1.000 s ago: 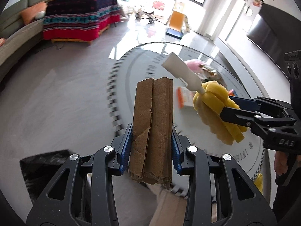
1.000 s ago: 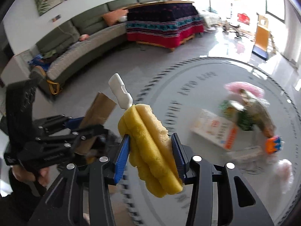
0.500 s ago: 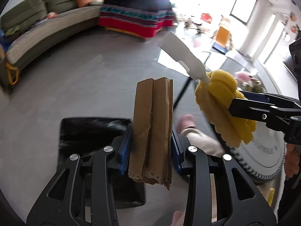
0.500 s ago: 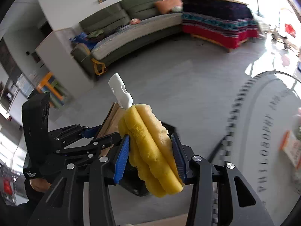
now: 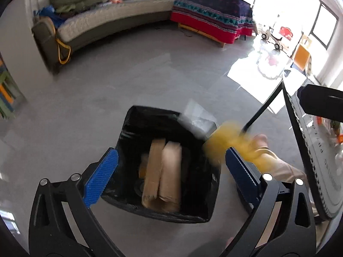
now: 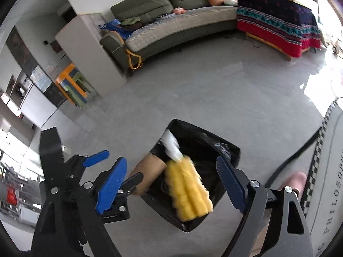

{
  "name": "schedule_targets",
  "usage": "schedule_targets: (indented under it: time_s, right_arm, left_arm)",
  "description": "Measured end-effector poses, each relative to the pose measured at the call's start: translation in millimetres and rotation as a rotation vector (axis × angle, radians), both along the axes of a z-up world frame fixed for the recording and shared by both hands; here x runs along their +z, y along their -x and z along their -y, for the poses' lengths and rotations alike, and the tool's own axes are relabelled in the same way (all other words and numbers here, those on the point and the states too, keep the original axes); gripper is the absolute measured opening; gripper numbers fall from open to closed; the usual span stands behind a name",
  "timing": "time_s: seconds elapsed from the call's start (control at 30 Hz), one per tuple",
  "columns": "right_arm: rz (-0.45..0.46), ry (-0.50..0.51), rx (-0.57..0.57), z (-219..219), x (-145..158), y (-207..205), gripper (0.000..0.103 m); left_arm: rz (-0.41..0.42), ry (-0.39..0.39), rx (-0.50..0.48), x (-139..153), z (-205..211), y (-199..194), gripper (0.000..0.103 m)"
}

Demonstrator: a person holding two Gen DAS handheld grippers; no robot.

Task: Collect trash
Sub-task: 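Open both tools to drop the paper bag and sponge brush into the bin, then move both tools back over the table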

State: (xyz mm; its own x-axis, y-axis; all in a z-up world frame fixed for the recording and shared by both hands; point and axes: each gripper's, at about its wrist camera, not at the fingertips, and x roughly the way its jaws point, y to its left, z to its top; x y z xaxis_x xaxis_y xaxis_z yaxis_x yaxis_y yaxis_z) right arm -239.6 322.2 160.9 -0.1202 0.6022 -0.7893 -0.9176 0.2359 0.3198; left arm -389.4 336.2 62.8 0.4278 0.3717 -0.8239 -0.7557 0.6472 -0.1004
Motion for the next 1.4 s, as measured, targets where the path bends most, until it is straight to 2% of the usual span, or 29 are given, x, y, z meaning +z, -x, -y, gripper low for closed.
schedule_targets:
  time_s: [0.1,0.3,0.57,0.93,1.27,1.4]
  right_arm:
    - [0.009,0.005,0.016,0.7,-0.6,3.3,0.085]
    - [0.006,0.013,-0.002,9.0,-3.6,-5.0,0.085]
    - [-0.024,0.006,-0.041,23.6,-6.2,-24.0,0.085]
    - [-0.035,-0.016,-0.158,72.0,-0.4,-74.5,0.085]
    - [0.013,0.022,-0.381,160.2,0.7,-136.5,0.085]
    - [0.015,0.046,-0.501,201.1,-1.4,-168.1,0.085]
  left_arm:
    - [0.010,0.036,0.022,-3.2,-6.0,4.3,0.097]
    - [0.009,0.033,0.016,-1.4,-4.0,6.6,0.097]
    - [0.000,0.028,-0.026,3.2,9.4,-11.3,0.097]
    - [0.015,0.029,-0.175,15.8,43.9,-72.2,0.097]
    - [0.030,0.041,-0.360,23.5,88.8,-149.3,0.097]
    - [0.027,0.035,-0.473,25.7,113.3,-192.1,0.097]
